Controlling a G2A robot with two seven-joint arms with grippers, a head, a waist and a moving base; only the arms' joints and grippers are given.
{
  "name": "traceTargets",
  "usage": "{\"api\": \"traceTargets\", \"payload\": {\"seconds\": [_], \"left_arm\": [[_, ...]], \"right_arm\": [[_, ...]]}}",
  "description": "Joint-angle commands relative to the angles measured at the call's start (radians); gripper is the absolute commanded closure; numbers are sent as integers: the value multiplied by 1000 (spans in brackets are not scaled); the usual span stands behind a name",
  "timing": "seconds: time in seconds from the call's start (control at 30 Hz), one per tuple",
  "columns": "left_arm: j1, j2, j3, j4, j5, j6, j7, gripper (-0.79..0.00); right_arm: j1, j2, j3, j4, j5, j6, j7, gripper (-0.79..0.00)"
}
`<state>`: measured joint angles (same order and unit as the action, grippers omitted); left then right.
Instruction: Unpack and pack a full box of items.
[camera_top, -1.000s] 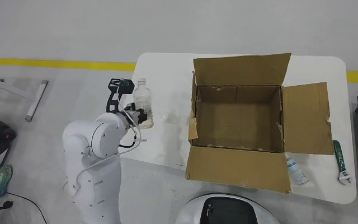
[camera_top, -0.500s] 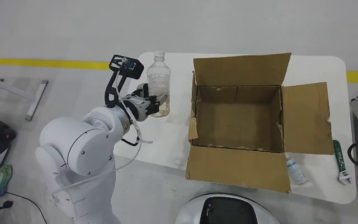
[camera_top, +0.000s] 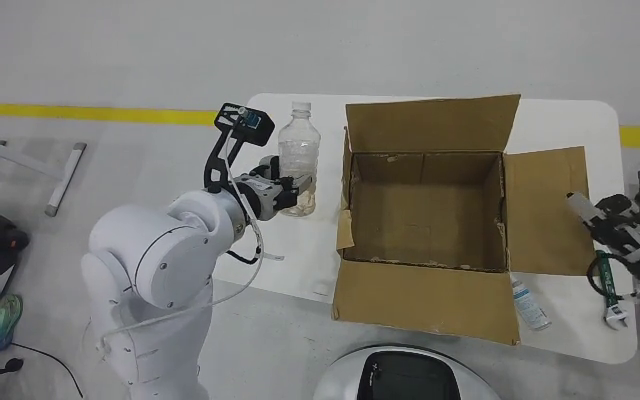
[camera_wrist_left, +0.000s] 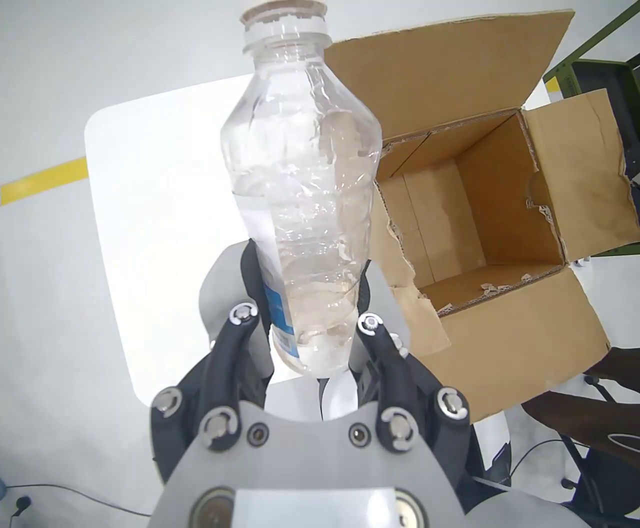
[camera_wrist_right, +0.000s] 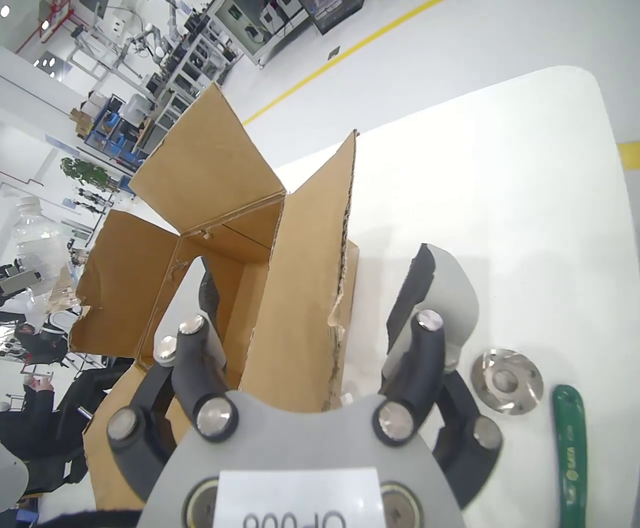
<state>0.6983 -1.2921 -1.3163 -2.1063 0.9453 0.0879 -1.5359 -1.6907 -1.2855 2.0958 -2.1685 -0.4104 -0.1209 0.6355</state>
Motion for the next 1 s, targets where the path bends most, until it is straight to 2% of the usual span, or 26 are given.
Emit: {"api": "traceTargets", "payload": {"seconds": [0.0,0.27,0.37,0.43,0.53,0.7,0.87,0.97], "left_arm": [[0,0,0,0,0,0,0,0],[0,0,0,0,0,0,0,0],[24,2,-8,-12,-12,-12,64,0],[13,4,-11,-26,-28,-19,72,0],[-38,4,-3,-44,-51,-17,64,0],[-170,-3,42,-47,-139,7,61,0],[-287,-18,143,1,-254,28,81,0],[-333,-27,218,41,-297,36,87,0]], "right_arm": [[5,2,-18,7,-3,8,2,0],[-9,6,-72,7,-20,23,0,0],[-22,6,-86,3,-6,42,-7,0],[-32,5,-96,-6,4,62,-19,0],[-58,3,-116,-28,-6,102,-52,0],[-102,-3,-176,-77,-31,150,-112,0],[-125,-5,-212,-104,-64,180,-144,0],[-131,-4,-220,-111,-79,193,-154,0]]}}
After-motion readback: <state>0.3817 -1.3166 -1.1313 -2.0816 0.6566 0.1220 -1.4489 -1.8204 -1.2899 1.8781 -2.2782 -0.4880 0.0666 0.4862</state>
